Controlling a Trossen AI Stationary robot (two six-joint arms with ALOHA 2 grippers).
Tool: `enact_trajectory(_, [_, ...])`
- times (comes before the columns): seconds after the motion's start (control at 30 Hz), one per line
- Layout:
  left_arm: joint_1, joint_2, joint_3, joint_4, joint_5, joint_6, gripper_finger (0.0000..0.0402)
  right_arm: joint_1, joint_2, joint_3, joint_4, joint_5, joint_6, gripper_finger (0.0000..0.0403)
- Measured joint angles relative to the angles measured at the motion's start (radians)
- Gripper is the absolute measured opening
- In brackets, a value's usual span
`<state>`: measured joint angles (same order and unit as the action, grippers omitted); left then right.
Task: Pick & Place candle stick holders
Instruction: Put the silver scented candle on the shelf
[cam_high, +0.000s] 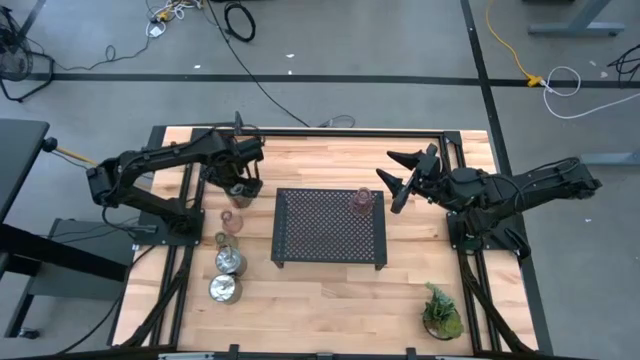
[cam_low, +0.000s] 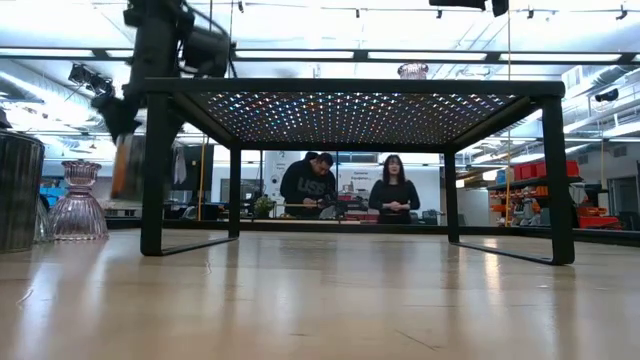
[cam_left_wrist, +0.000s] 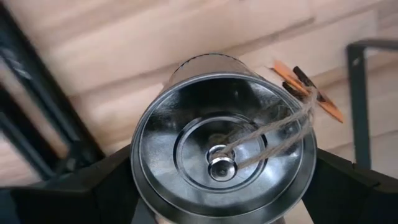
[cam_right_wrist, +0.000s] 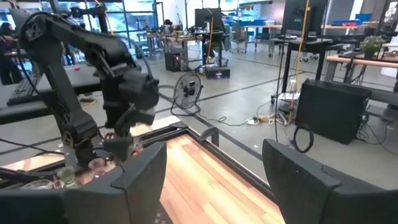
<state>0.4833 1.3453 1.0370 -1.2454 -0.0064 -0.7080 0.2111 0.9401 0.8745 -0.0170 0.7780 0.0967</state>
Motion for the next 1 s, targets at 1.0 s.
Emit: enact_trajectory(1.0, [-0.309,-0.002,0.681,-0.192,0.071,-0.130,0.0356,-0.067,0.400,0.165,0.283,-0.507,0.102,0.0265])
